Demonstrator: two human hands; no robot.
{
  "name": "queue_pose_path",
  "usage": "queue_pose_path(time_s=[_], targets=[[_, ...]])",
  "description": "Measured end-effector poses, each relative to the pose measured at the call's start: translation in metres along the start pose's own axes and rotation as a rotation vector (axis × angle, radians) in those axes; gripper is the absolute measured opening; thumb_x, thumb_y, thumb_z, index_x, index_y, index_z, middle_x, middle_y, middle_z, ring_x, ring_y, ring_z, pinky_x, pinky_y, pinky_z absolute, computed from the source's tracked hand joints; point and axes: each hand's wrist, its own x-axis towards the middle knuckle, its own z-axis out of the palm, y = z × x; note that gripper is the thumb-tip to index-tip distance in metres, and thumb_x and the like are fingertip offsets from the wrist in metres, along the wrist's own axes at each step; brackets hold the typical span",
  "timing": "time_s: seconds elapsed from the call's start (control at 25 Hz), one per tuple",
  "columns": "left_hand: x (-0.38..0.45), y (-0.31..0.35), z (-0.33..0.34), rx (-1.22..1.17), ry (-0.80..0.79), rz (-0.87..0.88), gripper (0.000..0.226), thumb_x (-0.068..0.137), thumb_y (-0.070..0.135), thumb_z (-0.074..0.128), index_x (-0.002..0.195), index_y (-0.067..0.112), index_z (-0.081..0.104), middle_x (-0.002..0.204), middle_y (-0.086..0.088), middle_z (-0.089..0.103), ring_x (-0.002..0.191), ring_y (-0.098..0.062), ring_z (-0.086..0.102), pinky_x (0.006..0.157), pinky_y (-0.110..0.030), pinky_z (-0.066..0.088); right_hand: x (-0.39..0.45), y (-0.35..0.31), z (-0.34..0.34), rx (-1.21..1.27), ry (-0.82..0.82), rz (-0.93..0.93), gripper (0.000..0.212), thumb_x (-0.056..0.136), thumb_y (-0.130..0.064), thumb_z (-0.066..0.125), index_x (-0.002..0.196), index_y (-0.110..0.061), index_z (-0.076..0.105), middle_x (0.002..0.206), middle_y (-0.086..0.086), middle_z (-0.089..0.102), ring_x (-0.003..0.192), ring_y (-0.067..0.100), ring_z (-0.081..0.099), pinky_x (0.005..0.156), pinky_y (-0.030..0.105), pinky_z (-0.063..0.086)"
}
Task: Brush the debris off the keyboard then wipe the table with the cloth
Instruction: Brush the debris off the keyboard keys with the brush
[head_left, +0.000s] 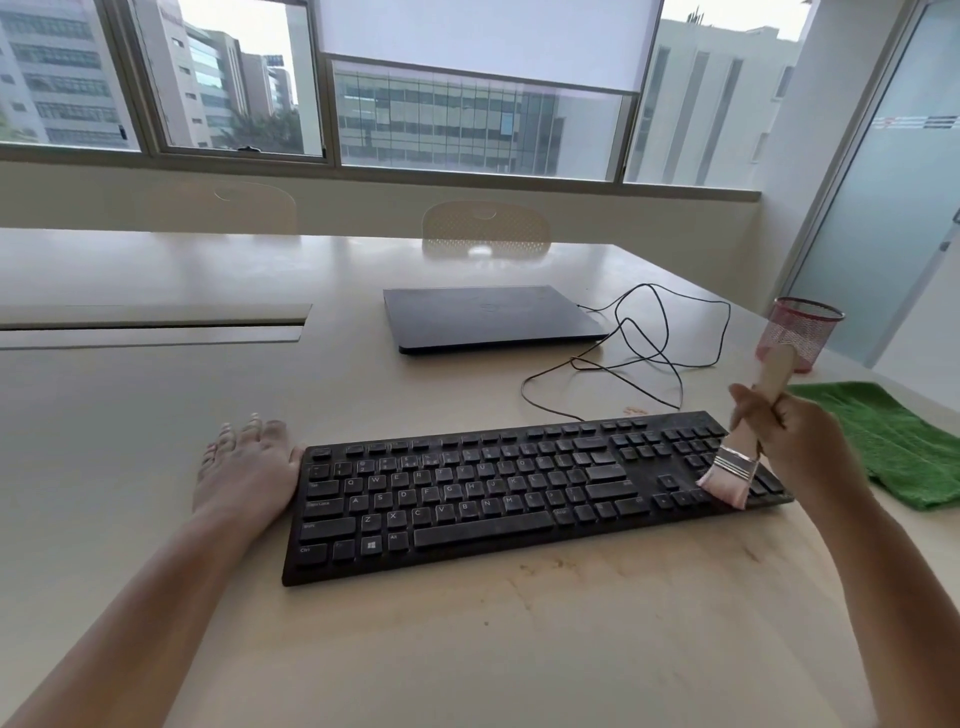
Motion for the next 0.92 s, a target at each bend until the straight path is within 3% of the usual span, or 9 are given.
queue_pose_path(time_s=[0.04, 0.12, 0.24, 0.32, 0.44, 0.6, 0.68, 0.8, 0.92], targets=[[0.0, 0.0, 0.0, 0.001, 0.004, -0.003, 0.049, 0.1, 0.038, 0.026, 0.142, 0.013, 0.029, 0.156, -0.012, 0.018, 0.144, -0.032, 0.013, 0.119, -0.038, 0.009, 0.0, 0.002, -0.003, -0.141, 0.085, 0.035, 0.076, 0.071, -0.082, 0.031, 0.074, -0.017, 0.068, 0.064, 0.007, 0.066, 0.062, 0.029, 0.062, 0.058, 0.033, 0.048], [0.0, 0.001, -0.001, 0.007, 0.006, -0.007, 0.049, 0.101, 0.037, 0.026, 0.142, 0.012, 0.028, 0.156, -0.012, 0.018, 0.144, -0.032, 0.013, 0.119, -0.038, 0.009, -0.001, 0.004, -0.005, -0.144, 0.229, 0.006, 0.065, 0.079, -0.075, 0.033, 0.069, -0.019, 0.064, 0.061, 0.006, 0.064, 0.06, 0.031, 0.061, 0.057, 0.034, 0.048], [-0.001, 0.002, -0.001, 0.004, 0.008, -0.007, 0.048, 0.101, 0.037, 0.026, 0.141, 0.012, 0.03, 0.155, -0.012, 0.019, 0.144, -0.032, 0.014, 0.119, -0.039, 0.01, -0.009, -0.006, -0.001, 0.206, 0.058, -0.082, 0.061, 0.074, -0.082, 0.031, 0.063, -0.029, 0.061, 0.052, -0.009, 0.061, 0.042, 0.008, 0.053, 0.042, 0.018, 0.038], [-0.001, 0.001, -0.001, 0.003, 0.006, -0.003, 0.047, 0.101, 0.037, 0.026, 0.14, 0.012, 0.031, 0.155, -0.013, 0.02, 0.144, -0.033, 0.014, 0.119, -0.039, 0.01, -0.011, -0.003, 0.002, 0.037, 0.049, -0.066, 0.07, 0.075, -0.082, 0.028, 0.066, -0.023, 0.064, 0.049, -0.005, 0.057, 0.044, 0.014, 0.053, 0.041, 0.028, 0.037], [0.0, 0.0, -0.001, 0.004, 0.002, -0.003, 0.047, 0.101, 0.037, 0.026, 0.141, 0.012, 0.03, 0.155, -0.012, 0.019, 0.144, -0.032, 0.014, 0.119, -0.039, 0.01, -0.008, 0.007, -0.006, -0.25, 0.246, 0.056, 0.064, 0.089, -0.063, 0.036, 0.077, -0.009, 0.068, 0.055, 0.003, 0.051, 0.06, 0.032, 0.057, 0.05, 0.029, 0.034], [0.0, 0.001, -0.001, 0.001, 0.005, -0.003, 0.048, 0.101, 0.036, 0.026, 0.142, 0.013, 0.029, 0.156, -0.012, 0.018, 0.144, -0.032, 0.014, 0.119, -0.038, 0.01, -0.018, -0.006, 0.006, 0.185, 0.184, -0.113, 0.036, 0.086, -0.062, 0.039, 0.068, -0.041, 0.062, 0.048, -0.016, 0.058, 0.043, 0.005, 0.053, 0.039, 0.012, 0.031], [0.0, 0.0, -0.001, -0.001, 0.005, -0.006, 0.047, 0.101, 0.035, 0.027, 0.141, 0.012, 0.03, 0.156, -0.012, 0.019, 0.144, -0.033, 0.014, 0.119, -0.039, 0.01, -0.018, -0.005, 0.009, 0.162, 0.113, -0.132, 0.027, 0.09, -0.052, 0.048, 0.067, -0.046, 0.061, 0.049, -0.021, 0.058, 0.042, 0.004, 0.053, 0.038, 0.015, 0.033], [-0.001, 0.002, -0.001, 0.006, 0.003, -0.004, 0.046, 0.101, 0.034, 0.027, 0.141, 0.012, 0.031, 0.155, -0.013, 0.02, 0.143, -0.033, 0.015, 0.118, -0.039, 0.01, -0.016, 0.009, 0.003, 0.014, 0.126, -0.067, 0.053, 0.081, -0.072, 0.036, 0.06, -0.032, 0.062, 0.046, -0.005, 0.058, 0.049, 0.014, 0.057, 0.046, 0.029, 0.039], [0.001, 0.001, 0.0, 0.01, 0.01, -0.004, 0.045, 0.1, 0.034, 0.027, 0.139, 0.012, 0.033, 0.155, -0.013, 0.021, 0.143, -0.034, 0.016, 0.118, -0.039, 0.011, -0.016, 0.006, 0.003, 0.052, 0.253, -0.016, 0.059, 0.082, -0.068, 0.032, 0.053, -0.022, 0.055, 0.051, -0.018, 0.061, 0.056, 0.0, 0.058, 0.049, 0.022, 0.04]])
